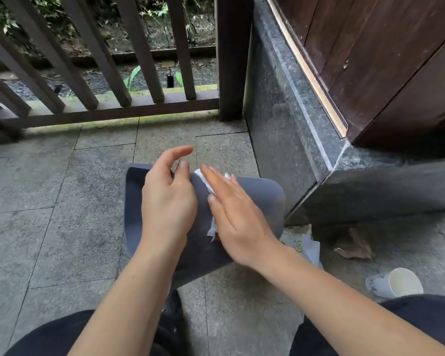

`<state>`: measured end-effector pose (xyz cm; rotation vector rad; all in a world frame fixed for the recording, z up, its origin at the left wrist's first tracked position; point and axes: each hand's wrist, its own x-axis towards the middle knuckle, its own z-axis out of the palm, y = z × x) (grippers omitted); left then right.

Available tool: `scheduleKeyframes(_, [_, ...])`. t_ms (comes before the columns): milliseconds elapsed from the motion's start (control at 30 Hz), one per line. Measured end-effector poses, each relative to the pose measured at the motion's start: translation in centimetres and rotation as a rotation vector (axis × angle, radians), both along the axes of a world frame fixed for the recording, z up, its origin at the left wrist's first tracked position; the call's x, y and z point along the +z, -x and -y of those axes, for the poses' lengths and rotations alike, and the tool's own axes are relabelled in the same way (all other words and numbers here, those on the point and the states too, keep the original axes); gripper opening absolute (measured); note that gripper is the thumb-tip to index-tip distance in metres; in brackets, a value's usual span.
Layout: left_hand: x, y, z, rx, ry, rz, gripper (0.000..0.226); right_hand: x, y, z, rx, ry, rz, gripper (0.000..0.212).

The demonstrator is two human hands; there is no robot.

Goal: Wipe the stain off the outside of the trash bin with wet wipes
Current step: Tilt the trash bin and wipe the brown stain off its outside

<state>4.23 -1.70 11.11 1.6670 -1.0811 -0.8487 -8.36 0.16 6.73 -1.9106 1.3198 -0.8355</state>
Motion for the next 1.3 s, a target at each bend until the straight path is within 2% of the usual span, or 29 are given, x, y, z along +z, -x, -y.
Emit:
scheduleKeyframes(100, [0.5,-1.0,-0.1,-0.032,0.045,0.01,0.025,-1.1,2.6,0.8,-0.089,0.054,-0.115,0.048])
scheduleKeyframes(200, [0.9,-1.9,-0.3,-0.054,0.047,0.004,0.027,-1.9,4.7,1.2,-0.176,0.015,-0.136,0.053])
scheduleKeyframes(333, [1.1,-2.6,-0.4,-0.006,-0.019,-0.124,0.026,-3.6,7.8,1.0,-0.298,-0.048,-0.168,0.049])
scheduleKeyframes(433, [1.5,-3.0,-0.8,-0.001,-0.041,-0.249,0.026,-4.7,9.5,0.2,-0.345,-0.111,-0.136,0.048])
scheduleKeyframes(567, [1.9,-3.6,-1.0,-0.011,-0.077,-0.29,0.03,-5.6,9.4,-0.7,-0.369,-0.215,-0.077,0.049])
scheduleKeyframes(700, [1.7,-4.3,-1.3,-0.01,-0.122,-0.358,0.044,-5.0,7.9,-1.8,-0.425,-0.271,-0.072,0.052])
scheduleKeyframes(833, [0.7,-2.6,-1.4,-0.004,-0.169,-0.407,0.05,-2.2,2.3,-5.8,-0.102,-0.134,0.006,0.05])
scheduleKeyframes(933, [-0.2,-0.9,-1.6,0.027,-0.182,-0.401,0.045,-1.6,-1.4,-8.4,0.081,0.113,-0.025,0.061])
scheduleKeyframes(1167, [-0.1,-1.2,-1.2,0.173,-0.153,-0.449,0.035,-1.5,0.5,-6.8,0.159,0.247,-0.146,0.064])
scheduleKeyframes(1300, [0.0,-1.0,-0.7,0.231,-0.134,-0.475,0.031,-2.7,2.4,-5.2,0.029,0.18,-0.206,0.065])
